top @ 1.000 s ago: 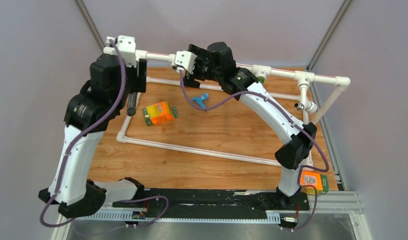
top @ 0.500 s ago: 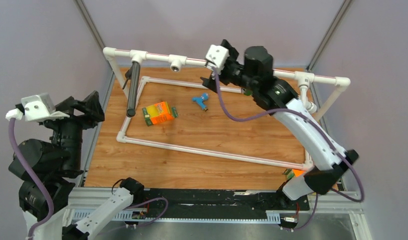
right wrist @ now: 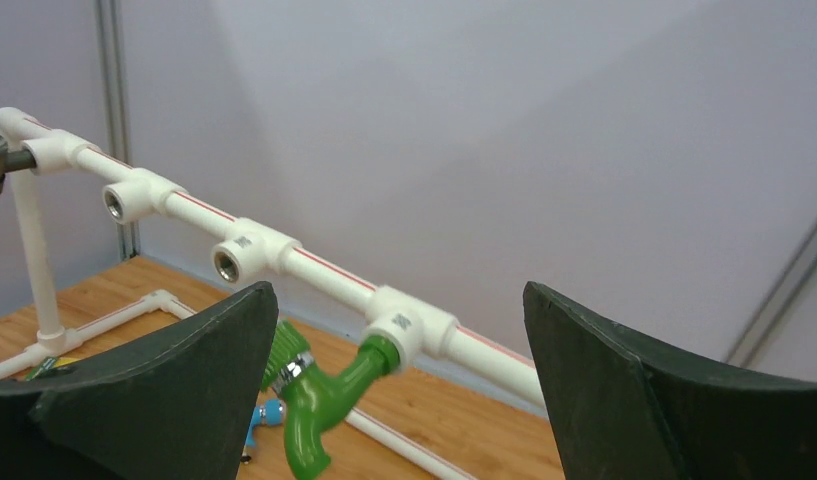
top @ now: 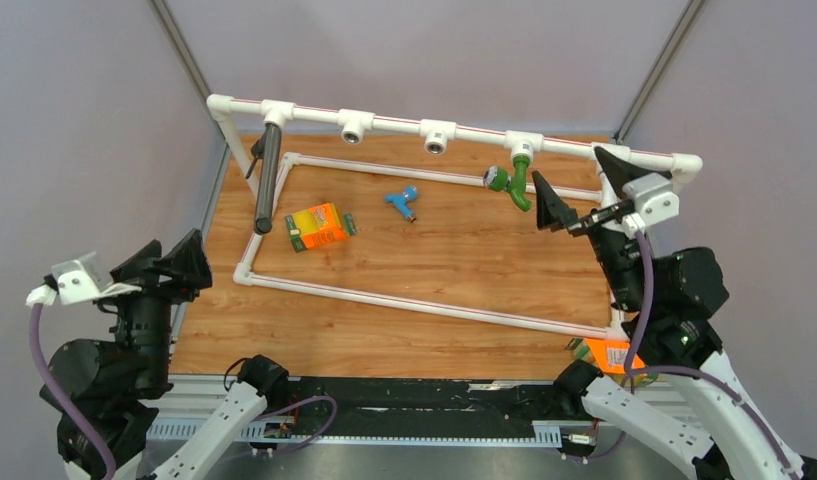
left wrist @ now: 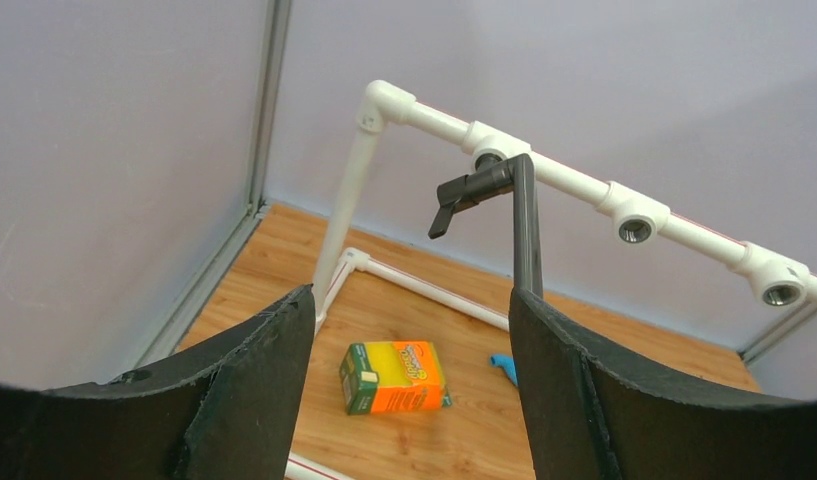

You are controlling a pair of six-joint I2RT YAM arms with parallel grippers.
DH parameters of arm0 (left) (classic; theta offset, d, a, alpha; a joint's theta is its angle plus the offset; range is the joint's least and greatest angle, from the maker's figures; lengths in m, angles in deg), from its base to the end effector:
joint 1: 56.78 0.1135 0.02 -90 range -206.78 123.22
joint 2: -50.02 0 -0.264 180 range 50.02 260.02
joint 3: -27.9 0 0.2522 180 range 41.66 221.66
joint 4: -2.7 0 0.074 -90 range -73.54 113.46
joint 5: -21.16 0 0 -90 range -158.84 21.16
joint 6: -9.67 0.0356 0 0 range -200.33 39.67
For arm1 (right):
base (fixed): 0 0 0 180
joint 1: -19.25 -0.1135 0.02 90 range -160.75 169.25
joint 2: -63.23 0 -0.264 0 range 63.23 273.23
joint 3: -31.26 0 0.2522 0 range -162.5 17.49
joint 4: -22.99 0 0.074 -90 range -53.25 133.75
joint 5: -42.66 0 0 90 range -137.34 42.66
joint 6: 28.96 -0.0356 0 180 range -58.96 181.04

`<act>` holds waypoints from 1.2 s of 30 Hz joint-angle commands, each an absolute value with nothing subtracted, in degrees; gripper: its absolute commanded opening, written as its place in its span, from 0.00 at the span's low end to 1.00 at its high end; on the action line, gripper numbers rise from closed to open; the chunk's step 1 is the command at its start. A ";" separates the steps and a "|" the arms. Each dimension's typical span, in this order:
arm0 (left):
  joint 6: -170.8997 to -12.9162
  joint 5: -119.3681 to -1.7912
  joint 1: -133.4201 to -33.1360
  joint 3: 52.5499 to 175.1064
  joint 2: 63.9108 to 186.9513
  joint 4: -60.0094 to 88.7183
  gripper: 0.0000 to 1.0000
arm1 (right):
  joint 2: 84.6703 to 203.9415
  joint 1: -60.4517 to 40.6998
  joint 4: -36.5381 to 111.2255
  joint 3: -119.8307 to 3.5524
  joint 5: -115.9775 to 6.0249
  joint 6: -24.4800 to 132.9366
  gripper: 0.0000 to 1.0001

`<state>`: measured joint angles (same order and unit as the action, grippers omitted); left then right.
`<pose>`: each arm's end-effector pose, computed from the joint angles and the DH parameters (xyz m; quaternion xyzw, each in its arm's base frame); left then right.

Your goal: Install the water faucets

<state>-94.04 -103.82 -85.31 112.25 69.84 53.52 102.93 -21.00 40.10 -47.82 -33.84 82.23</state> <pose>-0.0075 0.0273 0.4552 -0.1584 0.6147 -0.0971 0.7666 0.0911 0.0662 0.4833 -0.1988 0.5256 0.0719 0.8241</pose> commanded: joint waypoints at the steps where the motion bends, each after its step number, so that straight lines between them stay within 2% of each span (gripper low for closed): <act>1: -96.76 -103.38 -85.61 110.48 65.67 51.70 0.78 | 92.96 -20.91 35.69 -39.83 -24.75 77.91 1.00; 6: -96.41 -104.17 -85.61 107.41 61.72 50.65 0.78 | 81.00 -20.92 33.68 -32.88 -21.94 78.79 1.00; 13: -98.61 -104.44 -85.52 103.36 58.38 50.38 0.78 | 73.08 -20.92 31.65 -28.39 -17.19 84.86 1.00; 19: -97.38 -100.04 -85.52 96.77 54.08 48.63 0.78 | 65.79 -20.92 31.74 -23.47 -16.14 83.46 1.00; 36: -100.28 -99.60 -85.61 84.47 50.55 48.81 0.78 | 64.37 -20.92 38.94 -20.30 -14.64 80.29 1.00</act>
